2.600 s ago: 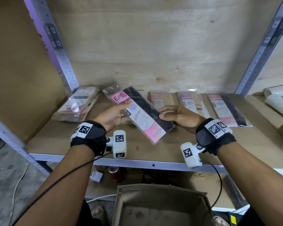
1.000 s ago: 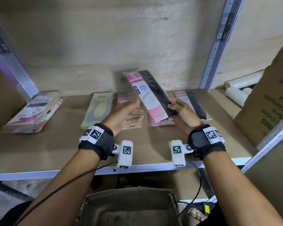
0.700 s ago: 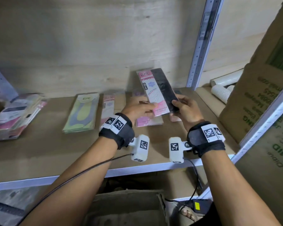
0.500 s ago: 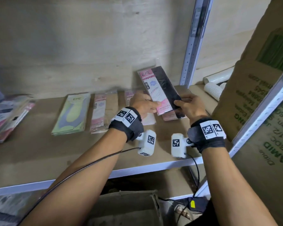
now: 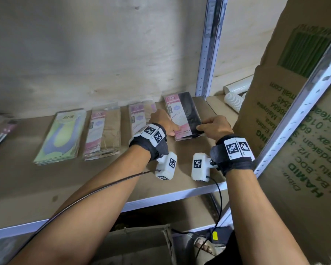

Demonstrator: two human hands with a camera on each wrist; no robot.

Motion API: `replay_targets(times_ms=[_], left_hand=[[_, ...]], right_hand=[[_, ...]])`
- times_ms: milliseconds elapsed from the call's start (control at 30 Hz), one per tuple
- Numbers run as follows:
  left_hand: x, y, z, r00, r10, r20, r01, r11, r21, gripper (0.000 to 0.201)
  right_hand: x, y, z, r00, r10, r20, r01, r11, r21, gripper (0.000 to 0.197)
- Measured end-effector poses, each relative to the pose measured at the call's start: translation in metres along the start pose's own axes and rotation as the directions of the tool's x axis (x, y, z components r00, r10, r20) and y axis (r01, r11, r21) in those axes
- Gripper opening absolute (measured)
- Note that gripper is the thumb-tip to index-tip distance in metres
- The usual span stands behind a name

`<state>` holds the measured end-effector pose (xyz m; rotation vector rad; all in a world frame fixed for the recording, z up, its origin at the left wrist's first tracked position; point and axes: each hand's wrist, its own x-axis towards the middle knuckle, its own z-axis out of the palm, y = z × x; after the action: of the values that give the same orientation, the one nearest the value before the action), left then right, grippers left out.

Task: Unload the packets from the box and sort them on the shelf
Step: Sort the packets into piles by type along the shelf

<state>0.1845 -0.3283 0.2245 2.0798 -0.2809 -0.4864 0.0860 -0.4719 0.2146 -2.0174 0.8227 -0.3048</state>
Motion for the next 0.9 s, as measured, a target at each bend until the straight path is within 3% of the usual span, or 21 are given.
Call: replay_targets(times_ms=[67, 167, 433, 567, 633, 700, 767, 900], left_hand=[[0.002, 0.001, 0.001, 1.000, -0.015, -0.006, 0.015, 1.000, 0.008, 0.043], [0.004, 0.001, 0.003, 0.999, -0.034, -0.019, 0.034, 0.999, 0.012, 0.043], [-0.001, 0.004, 0.001, 0.999, -0.037, 0.008, 0.037, 0.997, 0.068, 0.046], [-0.006, 0.006, -0.013, 0.999, 0.029, -0.025, -0.024, 0.984, 0.176, 0.044], [-0.009, 0.006, -0.031, 0.995, 0.074, -0.064, -0.059, 0.977, 0.207, 0.050], [-0.012, 0.003, -0.053, 0.990, 0.101, -0.099, -0.087, 0.986, 0.140, 0.052], [-0.017, -0.003, -0.076, 0.984, 0.119, -0.129, -0.117, 0.993, 0.023, 0.042], [-0.035, -0.031, -0.126, 0.966, 0.147, -0.211, -0.170, 0.981, -0.091, 0.028]], right_hand=[[0.000, -0.002, 0.001, 0.999, 0.006, 0.032, -0.006, 1.000, -0.021, 0.005], [-0.001, -0.004, 0.001, 0.999, 0.012, 0.053, -0.011, 1.000, -0.026, 0.016], [-0.001, -0.007, 0.000, 0.998, 0.012, 0.058, -0.010, 0.999, -0.041, 0.018], [-0.004, -0.006, -0.003, 1.000, -0.022, 0.012, 0.023, 0.997, -0.071, 0.011], [-0.003, -0.009, -0.004, 0.998, -0.040, -0.056, 0.035, 0.995, -0.091, 0.017], [-0.003, -0.014, -0.005, 0.990, -0.073, -0.125, 0.061, 0.994, -0.094, 0.031], [-0.007, -0.020, -0.003, 0.979, -0.140, -0.149, 0.128, 0.988, -0.085, 0.025], [-0.028, -0.040, 0.020, 0.967, -0.251, -0.050, 0.253, 0.966, 0.050, 0.015]])
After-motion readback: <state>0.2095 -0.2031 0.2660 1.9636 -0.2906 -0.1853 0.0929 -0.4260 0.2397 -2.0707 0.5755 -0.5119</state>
